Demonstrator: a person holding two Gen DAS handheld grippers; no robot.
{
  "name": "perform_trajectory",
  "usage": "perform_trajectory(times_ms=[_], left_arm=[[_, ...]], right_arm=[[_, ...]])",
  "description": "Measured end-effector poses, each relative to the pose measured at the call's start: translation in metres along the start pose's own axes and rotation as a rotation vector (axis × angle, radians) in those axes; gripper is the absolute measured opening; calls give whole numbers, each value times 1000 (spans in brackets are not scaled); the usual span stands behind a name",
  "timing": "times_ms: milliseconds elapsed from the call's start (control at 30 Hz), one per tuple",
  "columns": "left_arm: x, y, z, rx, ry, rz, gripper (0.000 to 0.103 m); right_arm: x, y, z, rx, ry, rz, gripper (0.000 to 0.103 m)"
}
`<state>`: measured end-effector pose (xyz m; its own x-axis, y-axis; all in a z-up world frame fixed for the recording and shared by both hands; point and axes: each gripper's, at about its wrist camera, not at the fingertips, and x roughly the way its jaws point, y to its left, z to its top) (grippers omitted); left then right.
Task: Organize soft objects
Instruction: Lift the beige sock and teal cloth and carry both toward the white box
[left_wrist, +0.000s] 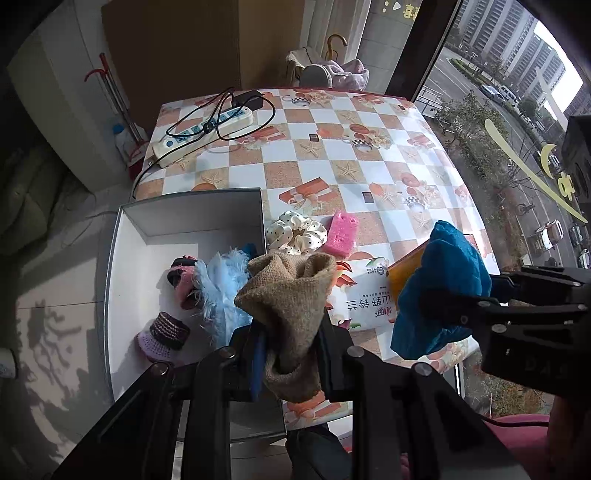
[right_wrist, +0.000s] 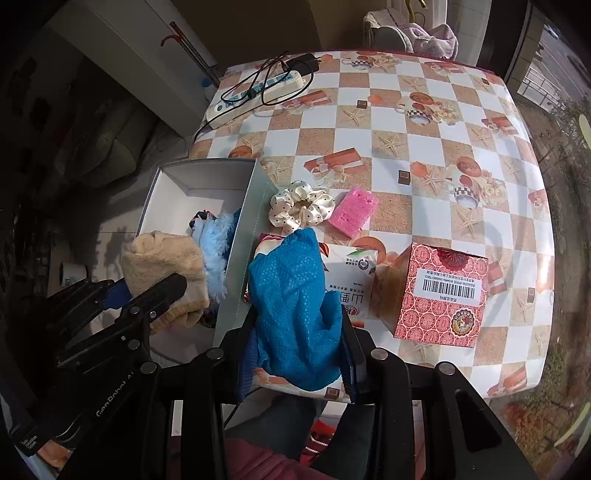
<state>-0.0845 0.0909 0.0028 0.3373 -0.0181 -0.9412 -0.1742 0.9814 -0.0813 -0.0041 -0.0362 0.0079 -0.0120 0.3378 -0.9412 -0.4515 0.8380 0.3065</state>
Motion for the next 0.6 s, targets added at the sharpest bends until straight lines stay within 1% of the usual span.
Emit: perform_trajectory(times_ms=[333,600], left_arm=[[-4,18,-4,-42,-14,10,26],[-7,39,-10,-101,-17,25,26]], right_arm=[[6,16,6,-35,13,3,39],[12,35,14,-81,19,-2,39]])
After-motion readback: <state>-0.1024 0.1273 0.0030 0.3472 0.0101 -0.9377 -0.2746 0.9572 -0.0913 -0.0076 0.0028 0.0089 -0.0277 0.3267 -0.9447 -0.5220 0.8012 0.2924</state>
